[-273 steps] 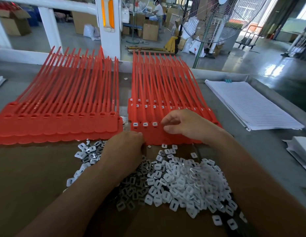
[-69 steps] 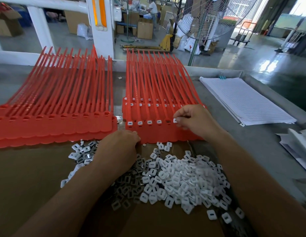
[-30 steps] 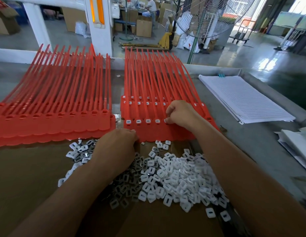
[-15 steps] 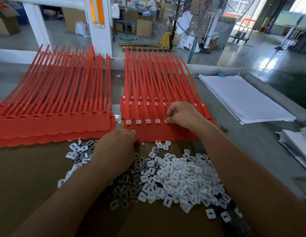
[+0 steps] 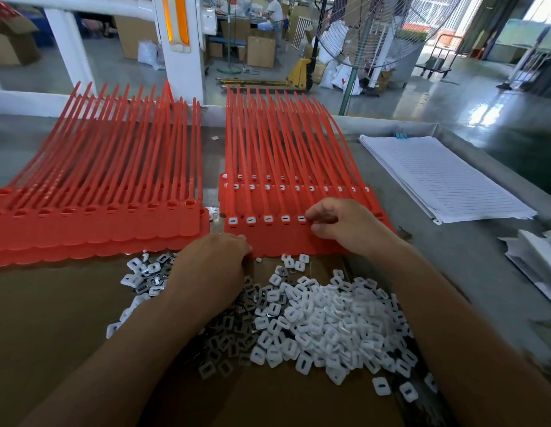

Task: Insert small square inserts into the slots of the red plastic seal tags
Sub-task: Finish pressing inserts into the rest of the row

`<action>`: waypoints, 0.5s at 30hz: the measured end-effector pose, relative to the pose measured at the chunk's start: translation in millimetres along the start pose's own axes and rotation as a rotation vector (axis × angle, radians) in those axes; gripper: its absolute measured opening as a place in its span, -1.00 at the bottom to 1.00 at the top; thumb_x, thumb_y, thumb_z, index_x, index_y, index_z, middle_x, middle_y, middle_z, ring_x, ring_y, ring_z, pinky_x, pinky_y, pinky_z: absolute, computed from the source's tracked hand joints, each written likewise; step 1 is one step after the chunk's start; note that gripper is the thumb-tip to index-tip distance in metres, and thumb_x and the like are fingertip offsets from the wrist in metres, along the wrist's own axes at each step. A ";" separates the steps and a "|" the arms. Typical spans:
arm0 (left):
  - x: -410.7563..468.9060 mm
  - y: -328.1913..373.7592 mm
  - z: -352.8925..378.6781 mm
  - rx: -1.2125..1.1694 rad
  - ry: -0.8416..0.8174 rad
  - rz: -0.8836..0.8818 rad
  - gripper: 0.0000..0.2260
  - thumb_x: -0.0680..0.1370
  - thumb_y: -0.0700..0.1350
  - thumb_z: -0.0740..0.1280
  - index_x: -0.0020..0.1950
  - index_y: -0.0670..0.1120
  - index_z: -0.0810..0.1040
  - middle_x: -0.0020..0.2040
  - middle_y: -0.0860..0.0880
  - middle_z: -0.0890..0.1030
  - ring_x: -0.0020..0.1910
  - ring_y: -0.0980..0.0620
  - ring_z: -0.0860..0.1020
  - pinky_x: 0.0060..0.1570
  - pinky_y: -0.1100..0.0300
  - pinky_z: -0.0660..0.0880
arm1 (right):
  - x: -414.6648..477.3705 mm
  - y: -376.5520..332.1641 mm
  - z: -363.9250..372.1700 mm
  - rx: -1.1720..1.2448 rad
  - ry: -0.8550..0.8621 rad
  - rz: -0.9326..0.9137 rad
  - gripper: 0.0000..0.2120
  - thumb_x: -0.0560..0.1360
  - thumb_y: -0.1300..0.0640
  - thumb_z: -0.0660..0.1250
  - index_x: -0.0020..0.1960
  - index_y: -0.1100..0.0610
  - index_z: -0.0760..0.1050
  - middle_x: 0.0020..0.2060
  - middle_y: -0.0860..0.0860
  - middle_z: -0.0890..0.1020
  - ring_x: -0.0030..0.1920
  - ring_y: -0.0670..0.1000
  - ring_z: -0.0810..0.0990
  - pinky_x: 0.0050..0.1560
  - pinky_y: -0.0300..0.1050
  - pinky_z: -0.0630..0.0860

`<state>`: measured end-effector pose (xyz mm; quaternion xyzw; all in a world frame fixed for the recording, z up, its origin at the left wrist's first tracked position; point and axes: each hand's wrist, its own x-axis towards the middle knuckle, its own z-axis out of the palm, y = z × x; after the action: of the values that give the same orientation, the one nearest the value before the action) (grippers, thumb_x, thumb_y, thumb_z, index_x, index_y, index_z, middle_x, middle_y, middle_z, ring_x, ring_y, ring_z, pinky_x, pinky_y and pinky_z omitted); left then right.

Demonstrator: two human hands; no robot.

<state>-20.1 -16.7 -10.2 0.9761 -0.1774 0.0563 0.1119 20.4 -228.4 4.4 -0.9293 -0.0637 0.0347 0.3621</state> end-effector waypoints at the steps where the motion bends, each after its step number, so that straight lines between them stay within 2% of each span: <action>1: 0.5 0.1 -0.4 -0.003 -0.007 -0.007 -0.67 0.54 -0.22 0.08 0.20 -0.03 0.52 0.24 0.05 0.51 0.18 0.05 0.47 0.13 0.18 0.39 | -3.8 -1.0 -1.6 0.014 0.008 -0.012 -0.82 0.47 0.20 0.34 0.05 0.00 0.54 -0.08 -0.16 0.56 -0.05 -0.25 0.49 -0.14 -0.44 0.31; 4: 0.7 -0.8 0.2 -0.013 -0.013 -0.026 -0.65 0.54 -0.23 0.08 0.24 -0.03 0.50 0.26 0.05 0.50 0.21 0.04 0.45 0.15 0.17 0.37 | -16.8 -3.5 -8.9 0.039 -0.017 -0.058 -0.85 0.45 0.19 0.38 -0.09 -0.06 0.54 -0.16 -0.17 0.61 -0.10 -0.25 0.55 -0.09 -0.35 0.42; 7: 0.5 0.2 -0.1 -0.021 -0.009 -0.032 -0.63 0.54 -0.22 0.08 0.28 0.00 0.46 0.29 0.07 0.47 0.23 0.05 0.44 0.18 0.16 0.37 | -29.9 -4.6 -17.2 -0.021 -0.176 -0.089 -0.84 0.41 0.17 0.42 -0.21 -0.10 0.55 -0.30 -0.22 0.63 -0.27 -0.28 0.57 -0.18 -0.36 0.44; 10: -0.1 0.4 -1.0 -0.029 -0.017 -0.029 -0.63 0.53 -0.23 0.10 0.29 0.00 0.46 0.31 0.08 0.46 0.24 0.05 0.43 0.20 0.16 0.36 | -35.9 -6.3 -20.8 -0.114 -0.367 -0.093 -0.82 0.37 0.19 0.46 -0.21 -0.10 0.57 -0.32 -0.27 0.62 -0.29 -0.31 0.56 -0.22 -0.44 0.45; 12: -0.2 0.3 -1.2 -0.033 -0.022 -0.029 -0.63 0.53 -0.22 0.11 0.30 0.00 0.45 0.32 0.08 0.45 0.25 0.06 0.42 0.20 0.17 0.35 | -36.4 -6.0 -22.4 -0.152 -0.407 -0.085 -0.78 0.35 0.21 0.48 -0.21 -0.10 0.56 -0.34 -0.28 0.61 -0.31 -0.32 0.55 -0.24 -0.46 0.44; 15: -0.7 0.4 -1.5 -0.025 -0.027 -0.028 -0.62 0.53 -0.22 0.11 0.31 0.01 0.44 0.34 0.09 0.42 0.28 0.07 0.40 0.22 0.17 0.34 | -37.3 -4.1 -26.4 -0.178 -0.430 -0.048 -0.75 0.35 0.26 0.47 -0.21 -0.10 0.57 -0.36 -0.23 0.62 -0.33 -0.29 0.57 -0.20 -0.35 0.51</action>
<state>-21.0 -16.5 -8.7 0.9778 -0.1658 0.0392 0.1224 -14.0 -248.5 27.3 -0.9271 -0.1643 0.2173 0.2574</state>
